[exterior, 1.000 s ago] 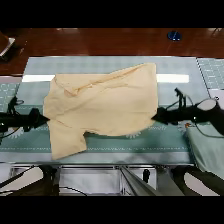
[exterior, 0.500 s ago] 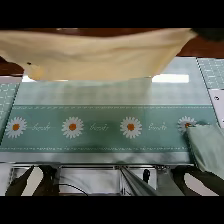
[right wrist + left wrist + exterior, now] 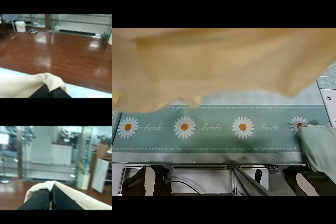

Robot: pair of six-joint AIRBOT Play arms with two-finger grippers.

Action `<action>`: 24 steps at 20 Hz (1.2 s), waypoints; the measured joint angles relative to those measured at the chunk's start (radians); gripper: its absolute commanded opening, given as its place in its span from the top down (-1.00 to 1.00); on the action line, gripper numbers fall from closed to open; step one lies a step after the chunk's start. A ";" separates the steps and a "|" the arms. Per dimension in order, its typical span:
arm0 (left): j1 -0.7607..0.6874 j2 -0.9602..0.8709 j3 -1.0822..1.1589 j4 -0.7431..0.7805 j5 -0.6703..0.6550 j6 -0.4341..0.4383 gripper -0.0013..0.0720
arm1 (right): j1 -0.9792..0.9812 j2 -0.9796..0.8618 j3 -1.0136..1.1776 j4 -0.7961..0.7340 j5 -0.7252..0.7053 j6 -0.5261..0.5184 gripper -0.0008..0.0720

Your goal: Fold the shirts.

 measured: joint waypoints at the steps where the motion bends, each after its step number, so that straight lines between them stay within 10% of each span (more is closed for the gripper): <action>1: -0.014 0.032 0.004 0.074 0.000 -0.024 0.92 | 0.000 0.026 0.000 -0.028 0.029 0.009 0.93; 7: -0.126 0.106 -0.022 0.343 -0.087 -0.155 0.92 | 0.000 0.107 -0.113 -0.123 0.124 0.051 0.93; 12: -0.151 0.021 -0.212 0.270 -0.159 -0.135 0.92 | 0.000 0.113 -0.437 -0.087 0.071 0.057 0.93; 18: -0.270 -0.327 -0.378 0.106 -0.074 -0.056 0.92 | 0.001 -0.081 -0.757 -0.051 -0.172 0.035 0.93; 24: -0.413 -0.807 -0.264 0.080 0.158 -0.053 0.92 | -0.001 -0.530 -0.612 -0.008 -0.372 0.012 0.93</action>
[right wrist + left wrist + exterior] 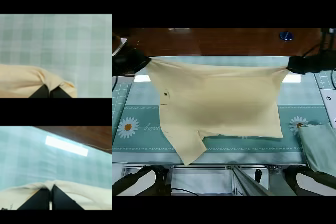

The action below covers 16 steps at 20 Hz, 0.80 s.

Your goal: Fold the shirts.

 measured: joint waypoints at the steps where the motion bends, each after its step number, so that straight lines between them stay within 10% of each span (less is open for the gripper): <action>1: -0.011 -0.072 0.041 -0.002 0.021 -0.014 0.92 | -0.002 -0.080 0.066 0.007 -0.010 -0.001 0.93; 16: -0.020 -0.395 0.288 0.209 -0.338 -0.043 0.92 | -0.112 -0.477 0.443 0.090 0.310 -0.059 0.93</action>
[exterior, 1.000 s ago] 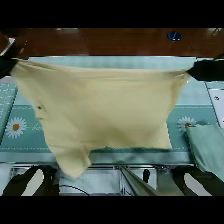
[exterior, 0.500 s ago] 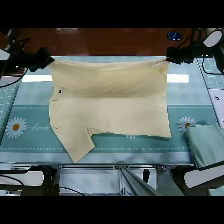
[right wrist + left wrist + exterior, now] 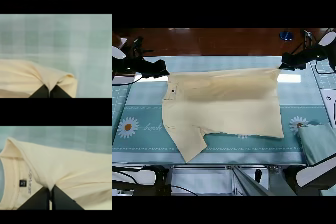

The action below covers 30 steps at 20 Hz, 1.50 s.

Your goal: Fold the shirts.

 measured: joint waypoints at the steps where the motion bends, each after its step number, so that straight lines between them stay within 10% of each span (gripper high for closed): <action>1: 0.001 0.001 -0.001 0.020 -0.033 0.011 0.92 | -0.009 0.000 -0.005 0.001 0.033 -0.005 0.93; 11: 0.005 -0.017 -0.144 0.140 -0.129 0.054 0.91 | -0.010 -0.004 -0.219 -0.002 0.140 -0.050 0.91; 12: 0.004 -0.020 -0.149 0.142 -0.131 0.054 0.80 | -0.009 -0.003 -0.227 0.000 0.135 -0.053 0.51; 13: 0.003 -0.024 -0.153 0.143 -0.132 0.055 0.12 | -0.009 -0.003 -0.234 0.000 0.129 -0.053 -0.19; 14: 0.001 -0.026 -0.156 0.145 -0.132 0.053 -0.41 | -0.009 -0.003 -0.238 -0.001 0.123 -0.050 -0.14; 21: 0.048 0.063 -0.225 0.149 -0.185 0.015 -0.42 | -0.051 0.125 -0.307 -0.076 0.121 0.000 -0.14; 30: 0.402 0.584 -0.923 -0.034 -0.116 0.126 -0.42 | -0.130 0.708 -1.061 0.150 -0.216 -0.055 -0.14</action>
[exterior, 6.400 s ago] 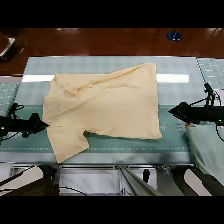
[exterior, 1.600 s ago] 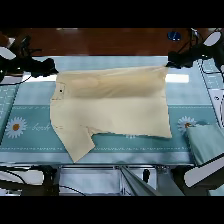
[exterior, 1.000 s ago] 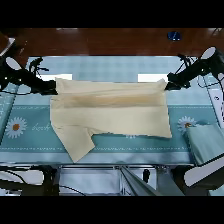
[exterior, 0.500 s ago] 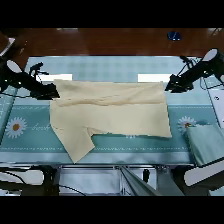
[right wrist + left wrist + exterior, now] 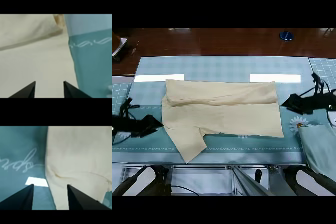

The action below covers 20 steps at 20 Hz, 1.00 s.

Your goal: Fold the shirts.

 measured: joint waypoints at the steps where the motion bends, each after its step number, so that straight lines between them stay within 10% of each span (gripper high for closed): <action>1: 0.046 0.046 -0.054 -0.035 0.009 0.004 -0.42 | -0.001 0.044 -0.058 0.026 -0.014 -0.008 -0.14; 12: -0.042 0.014 -0.220 -0.207 0.076 0.027 -0.41 | -0.006 0.183 -0.233 0.144 -0.018 -0.050 -0.14; 13: -0.063 -0.002 -0.221 -0.227 0.092 0.032 -0.26 | -0.012 0.185 -0.233 0.141 -0.017 -0.030 -0.14; 15: -0.101 -0.029 -0.224 -0.239 0.140 0.043 0.89 | -0.044 0.186 -0.226 0.079 -0.024 0.025 -0.14; 20: -0.140 -0.058 -0.223 -0.259 0.175 0.066 0.91 | -0.173 0.181 -0.234 -0.171 0.065 0.122 -0.14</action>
